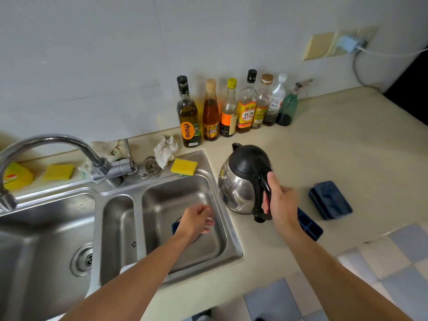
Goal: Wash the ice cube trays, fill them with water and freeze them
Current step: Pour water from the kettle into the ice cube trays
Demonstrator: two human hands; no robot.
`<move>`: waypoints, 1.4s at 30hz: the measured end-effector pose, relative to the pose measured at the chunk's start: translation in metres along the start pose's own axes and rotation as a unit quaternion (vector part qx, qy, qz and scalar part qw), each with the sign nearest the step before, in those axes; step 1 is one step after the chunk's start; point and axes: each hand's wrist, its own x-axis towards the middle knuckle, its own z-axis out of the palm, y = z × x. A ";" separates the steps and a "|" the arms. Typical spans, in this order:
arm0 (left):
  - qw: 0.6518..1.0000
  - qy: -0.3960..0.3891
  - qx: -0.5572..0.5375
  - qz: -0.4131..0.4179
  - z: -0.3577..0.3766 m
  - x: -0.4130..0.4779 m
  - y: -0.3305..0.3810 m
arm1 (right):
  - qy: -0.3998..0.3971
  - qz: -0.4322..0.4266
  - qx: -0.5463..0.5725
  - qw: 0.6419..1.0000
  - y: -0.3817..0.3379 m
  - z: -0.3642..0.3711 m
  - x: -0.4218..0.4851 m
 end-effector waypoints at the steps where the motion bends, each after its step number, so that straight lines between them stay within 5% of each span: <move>1: 1.000 0.002 -0.003 0.007 0.002 -0.004 -0.004 | -0.011 0.001 -0.002 1.000 0.000 -0.006 -0.005; 17: 0.973 0.148 -0.177 -0.014 0.030 -0.103 -0.062 | -0.217 -0.030 -0.084 0.972 -0.011 -0.043 -0.069; 25: 0.963 0.077 -0.256 -0.046 0.011 -0.107 -0.071 | -0.244 -0.021 -0.145 0.959 -0.023 -0.013 -0.078; 42: 0.975 -0.016 -0.218 -0.023 -0.029 -0.107 -0.079 | -0.223 0.007 -0.237 0.945 -0.041 0.042 -0.080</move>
